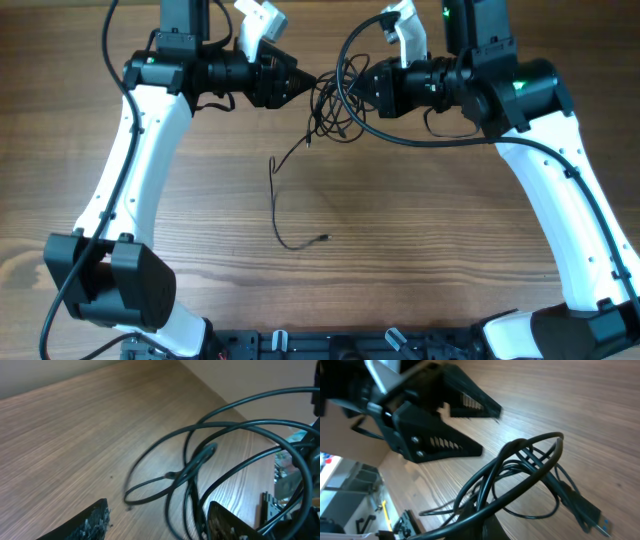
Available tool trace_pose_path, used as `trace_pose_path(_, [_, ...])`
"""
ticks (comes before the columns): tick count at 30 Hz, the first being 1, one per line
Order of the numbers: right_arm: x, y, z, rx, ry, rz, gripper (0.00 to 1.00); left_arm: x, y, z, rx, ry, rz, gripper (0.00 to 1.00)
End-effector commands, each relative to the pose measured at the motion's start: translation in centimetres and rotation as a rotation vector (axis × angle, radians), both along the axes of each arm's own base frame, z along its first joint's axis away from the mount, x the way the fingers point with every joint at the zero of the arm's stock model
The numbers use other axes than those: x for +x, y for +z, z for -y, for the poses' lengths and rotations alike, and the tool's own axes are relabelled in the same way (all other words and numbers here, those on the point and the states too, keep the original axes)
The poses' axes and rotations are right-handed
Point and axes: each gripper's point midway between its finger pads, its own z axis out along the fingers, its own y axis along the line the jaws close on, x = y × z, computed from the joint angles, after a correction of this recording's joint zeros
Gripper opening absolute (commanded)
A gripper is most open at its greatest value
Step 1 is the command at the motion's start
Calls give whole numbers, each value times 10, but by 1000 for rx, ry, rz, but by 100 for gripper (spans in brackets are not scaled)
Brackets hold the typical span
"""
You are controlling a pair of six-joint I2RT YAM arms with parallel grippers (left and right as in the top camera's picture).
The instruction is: Untangle cables
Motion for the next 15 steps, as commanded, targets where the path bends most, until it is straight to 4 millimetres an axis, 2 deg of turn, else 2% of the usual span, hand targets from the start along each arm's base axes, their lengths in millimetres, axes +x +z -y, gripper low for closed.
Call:
trace_pose_path(1, [-12, 27, -13, 89, 96, 53, 5, -8, 3, 12, -17, -55, 22, 66])
trace_pose_path(5, [-13, 30, -15, 104, 110, 59, 5, -9, -1, 19, -5, -66, 18, 64])
trace_pose_path(6, [-13, 30, -15, 104, 110, 59, 5, -9, -3, 20, -5, -69, 15, 61])
trace_pose_path(10, [-13, 30, -15, 104, 109, 60, 5, -7, -10, 22, -2, -72, -1, 34])
trace_pose_path(15, [-12, 30, -14, 103, 107, 63, 5, -2, -19, 19, 30, -48, -8, 13])
